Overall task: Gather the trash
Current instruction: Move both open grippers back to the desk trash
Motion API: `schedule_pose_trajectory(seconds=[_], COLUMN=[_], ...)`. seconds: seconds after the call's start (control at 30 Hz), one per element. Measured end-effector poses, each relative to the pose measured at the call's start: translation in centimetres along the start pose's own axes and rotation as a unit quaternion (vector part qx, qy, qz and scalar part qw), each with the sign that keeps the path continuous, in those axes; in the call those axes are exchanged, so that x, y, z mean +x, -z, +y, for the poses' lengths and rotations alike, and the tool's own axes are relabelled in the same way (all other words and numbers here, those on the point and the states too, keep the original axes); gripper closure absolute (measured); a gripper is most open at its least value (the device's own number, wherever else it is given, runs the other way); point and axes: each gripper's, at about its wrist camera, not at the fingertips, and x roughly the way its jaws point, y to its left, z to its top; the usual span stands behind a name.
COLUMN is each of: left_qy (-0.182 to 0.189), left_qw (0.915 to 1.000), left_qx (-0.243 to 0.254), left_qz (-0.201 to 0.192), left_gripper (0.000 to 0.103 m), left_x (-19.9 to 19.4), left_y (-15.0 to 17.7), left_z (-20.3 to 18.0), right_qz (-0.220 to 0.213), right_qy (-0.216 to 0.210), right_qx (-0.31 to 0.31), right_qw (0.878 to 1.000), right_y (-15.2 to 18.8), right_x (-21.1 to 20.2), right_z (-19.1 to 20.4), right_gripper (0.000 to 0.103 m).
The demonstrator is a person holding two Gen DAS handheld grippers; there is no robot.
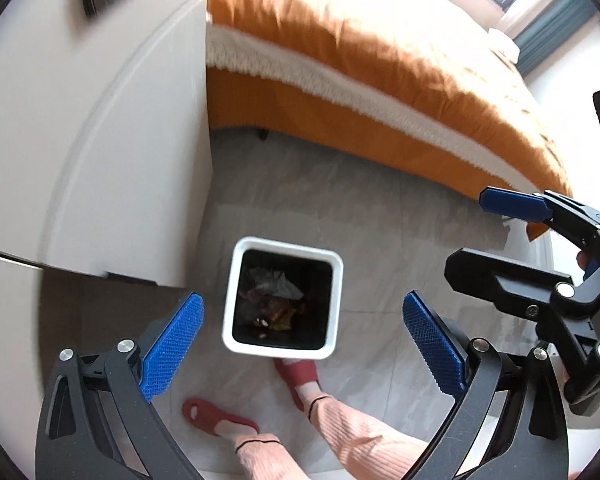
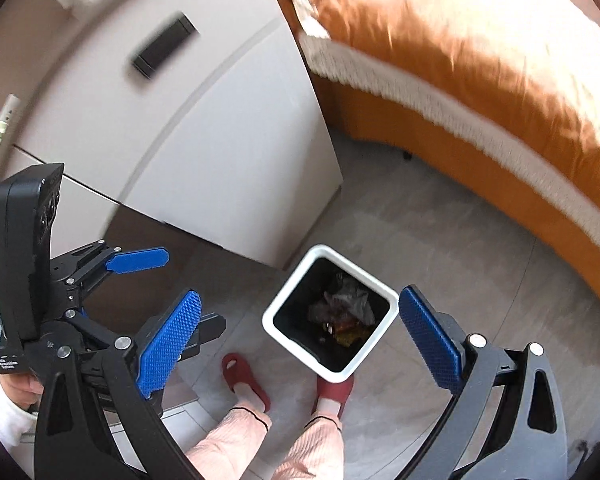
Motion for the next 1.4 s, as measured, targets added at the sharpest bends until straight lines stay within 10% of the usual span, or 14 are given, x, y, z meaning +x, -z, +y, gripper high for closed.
schedule_pose_trajectory(seconds=[0.8, 1.4], left_qy=[-0.056, -0.185], left_qw=[0.9858, 0.9267], left_qx=[-0.054, -0.235], left_qz=[-0.149, -0.228], left_gripper=[0.005, 0.005], left_x=[-21.8, -33.8], left_y=[1.6, 11.8], left_z=[1.7, 17.0], right_qz=[-0.146, -0.143], right_qy=[-0.054, -0.141], right_qx=[-0.135, -0.282], right_qw=[0.978, 0.938], right_y=[-4.9, -7.1], right_x=[-14.7, -11.9], right_z=[13.2, 30.9], right_gripper=[0.004, 0.004])
